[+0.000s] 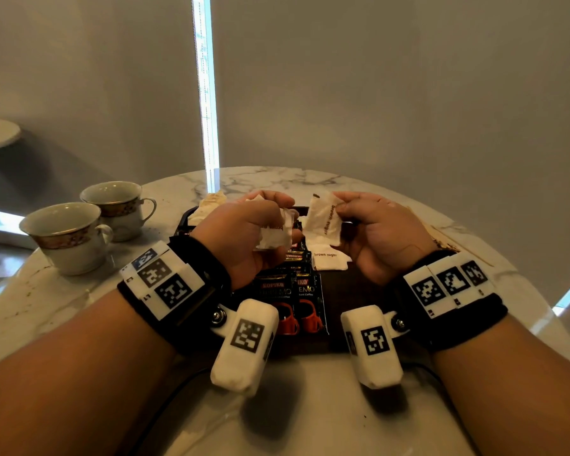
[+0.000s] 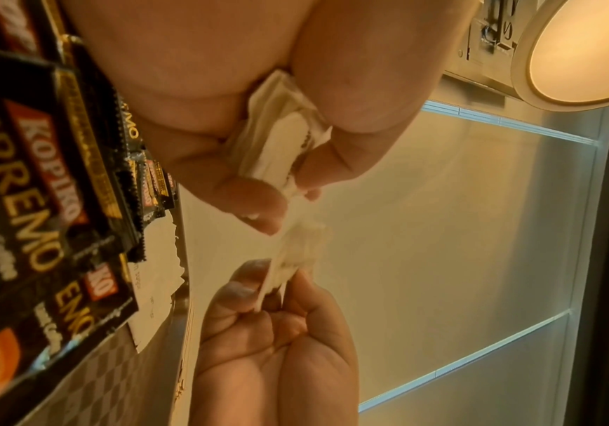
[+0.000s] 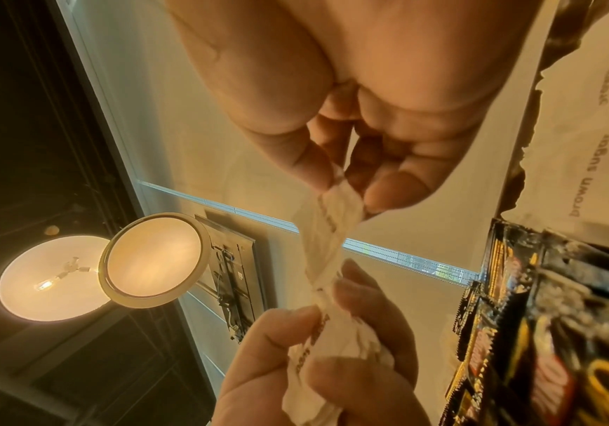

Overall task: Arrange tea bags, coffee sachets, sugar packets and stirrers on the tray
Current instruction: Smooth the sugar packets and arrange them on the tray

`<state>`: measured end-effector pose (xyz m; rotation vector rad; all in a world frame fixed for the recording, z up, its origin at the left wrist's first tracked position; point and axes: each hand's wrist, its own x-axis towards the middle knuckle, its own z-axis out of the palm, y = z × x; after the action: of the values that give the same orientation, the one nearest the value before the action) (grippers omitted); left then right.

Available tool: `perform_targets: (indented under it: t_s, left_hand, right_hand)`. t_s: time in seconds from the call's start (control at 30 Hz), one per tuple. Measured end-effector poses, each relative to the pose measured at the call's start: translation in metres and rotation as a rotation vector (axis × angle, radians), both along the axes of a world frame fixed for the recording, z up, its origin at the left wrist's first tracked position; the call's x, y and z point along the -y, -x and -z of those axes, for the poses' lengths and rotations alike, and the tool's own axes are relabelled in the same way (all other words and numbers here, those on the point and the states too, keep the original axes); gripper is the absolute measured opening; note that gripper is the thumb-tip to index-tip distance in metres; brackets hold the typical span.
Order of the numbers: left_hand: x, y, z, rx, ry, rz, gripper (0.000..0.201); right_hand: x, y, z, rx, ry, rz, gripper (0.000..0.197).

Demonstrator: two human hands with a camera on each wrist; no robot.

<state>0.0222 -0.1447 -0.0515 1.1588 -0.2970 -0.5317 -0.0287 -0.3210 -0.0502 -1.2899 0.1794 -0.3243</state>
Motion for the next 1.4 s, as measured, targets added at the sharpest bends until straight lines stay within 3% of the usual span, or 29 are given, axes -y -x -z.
perform_targets:
  t_s: [0.1,0.2,0.37,0.43,0.6,0.77,0.87,0.93,1.4]
  left_hand:
    - [0.0,0.002,0.0,0.001,-0.003,0.029,0.009]
    - [0.0,0.004,0.0,0.034,-0.054,0.067,0.03]
    - [0.0,0.006,-0.002,0.031,-0.044,0.062,0.01]
    - [0.002,0.004,0.0,0.04,0.02,0.027,0.012]
    - [0.003,0.0,0.001,0.036,0.121,-0.005,0.016]
    - [0.0,0.005,0.0,0.109,-0.001,0.034,0.028]
    - [0.002,0.005,0.001,0.127,-0.055,-0.002,0.014]
    - [0.003,0.006,0.001,0.125,-0.053,-0.022,0.007]
    - [0.005,0.002,0.0,0.062,-0.012,-0.098,0.012]
  right_hand:
    - [-0.002,0.003,-0.002,0.058,-0.04,-0.032,0.023]
    - [-0.007,0.008,-0.003,0.084,-0.038,-0.082,0.02]
    - [-0.01,0.008,-0.002,0.102,-0.012,-0.104,0.031]
    - [-0.009,0.008,-0.001,0.081,0.029,-0.111,0.038]
    - [-0.008,0.009,0.0,0.042,0.111,-0.066,0.006]
    - [-0.01,0.01,-0.001,0.045,0.147,-0.084,0.012]
    - [-0.012,0.01,-0.001,0.048,0.151,-0.086,0.014]
    - [-0.013,0.01,0.0,0.053,0.152,-0.081,0.012]
    - [-0.011,0.011,-0.003,0.008,0.134,-0.076,0.002]
